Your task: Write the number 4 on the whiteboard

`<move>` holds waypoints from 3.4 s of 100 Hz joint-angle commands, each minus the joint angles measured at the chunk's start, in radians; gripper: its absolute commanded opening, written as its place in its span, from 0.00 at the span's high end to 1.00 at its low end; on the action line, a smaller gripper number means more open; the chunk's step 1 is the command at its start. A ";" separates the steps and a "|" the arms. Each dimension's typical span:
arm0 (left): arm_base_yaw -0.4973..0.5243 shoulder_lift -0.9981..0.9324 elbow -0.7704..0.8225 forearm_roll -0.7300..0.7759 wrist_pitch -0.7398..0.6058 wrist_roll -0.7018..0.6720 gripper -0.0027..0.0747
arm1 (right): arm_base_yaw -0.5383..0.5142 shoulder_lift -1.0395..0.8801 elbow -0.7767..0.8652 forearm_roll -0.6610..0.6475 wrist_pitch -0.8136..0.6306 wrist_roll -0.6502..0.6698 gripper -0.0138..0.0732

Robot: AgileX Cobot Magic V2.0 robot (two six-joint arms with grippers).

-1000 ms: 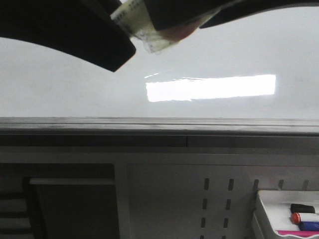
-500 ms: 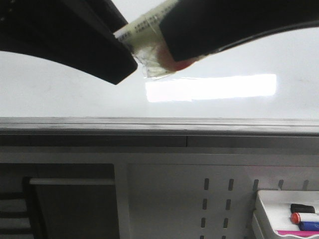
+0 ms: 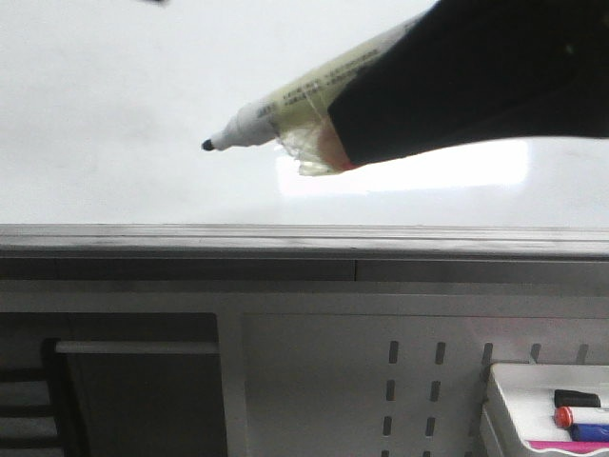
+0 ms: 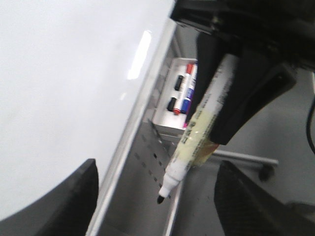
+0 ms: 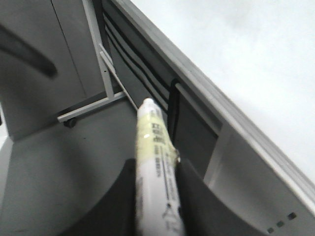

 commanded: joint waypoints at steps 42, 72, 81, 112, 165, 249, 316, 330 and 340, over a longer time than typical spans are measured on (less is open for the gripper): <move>0.330 -0.722 0.367 -0.020 -0.213 -0.366 0.97 | -0.363 0.104 -0.086 -0.232 -0.219 -0.006 0.91; 0.351 -0.823 0.419 -0.069 -0.213 -0.366 0.99 | -0.398 0.276 -0.278 -0.232 -0.128 -0.006 0.91; 0.351 -0.823 0.419 -0.069 -0.213 -0.366 0.99 | -0.398 0.311 -0.317 -0.232 -0.117 -0.006 0.91; 0.351 -0.823 0.419 -0.069 -0.213 -0.366 0.99 | -0.437 0.344 -0.349 -0.234 -0.102 -0.006 0.90; 0.351 -0.823 0.419 -0.069 -0.213 -0.366 0.99 | -0.391 0.413 -0.349 -0.166 -0.033 0.013 0.90; 0.351 -0.823 0.419 -0.069 -0.215 -0.366 0.99 | -0.504 0.308 -0.322 -0.165 0.229 0.013 0.90; 0.351 -0.823 0.419 -0.069 -0.219 -0.366 0.99 | -0.572 0.074 -0.333 -0.076 0.185 0.057 0.90; 0.351 -0.821 0.419 -0.067 -0.221 -0.366 0.99 | -0.500 0.126 -0.333 -0.076 0.074 0.057 0.90; 0.351 -0.821 0.419 -0.067 -0.221 -0.366 0.99 | -0.495 0.187 -0.340 -0.076 0.058 0.057 0.90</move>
